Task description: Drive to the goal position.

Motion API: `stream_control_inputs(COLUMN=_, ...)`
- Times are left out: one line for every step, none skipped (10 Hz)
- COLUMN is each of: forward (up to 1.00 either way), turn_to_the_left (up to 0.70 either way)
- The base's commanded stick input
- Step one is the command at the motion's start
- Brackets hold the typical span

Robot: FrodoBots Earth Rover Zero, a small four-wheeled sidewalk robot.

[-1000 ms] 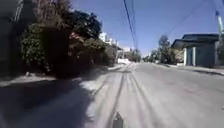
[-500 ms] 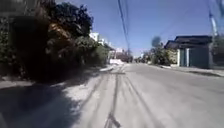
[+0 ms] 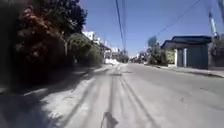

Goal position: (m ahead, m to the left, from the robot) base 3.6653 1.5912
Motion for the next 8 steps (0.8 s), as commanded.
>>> stream_control_inputs(forward=1.0, turn_to_the_left=0.0)
stream_control_inputs(forward=1.0, turn_to_the_left=0.0)
stream_control_inputs(forward=1.0, turn_to_the_left=0.0)
stream_control_inputs(forward=1.0, turn_to_the_left=0.0)
stream_control_inputs(forward=1.0, turn_to_the_left=0.0)
stream_control_inputs(forward=1.0, turn_to_the_left=0.0)
stream_control_inputs(forward=1.0, turn_to_the_left=-0.02)
stream_control_inputs(forward=1.0, turn_to_the_left=-0.19)
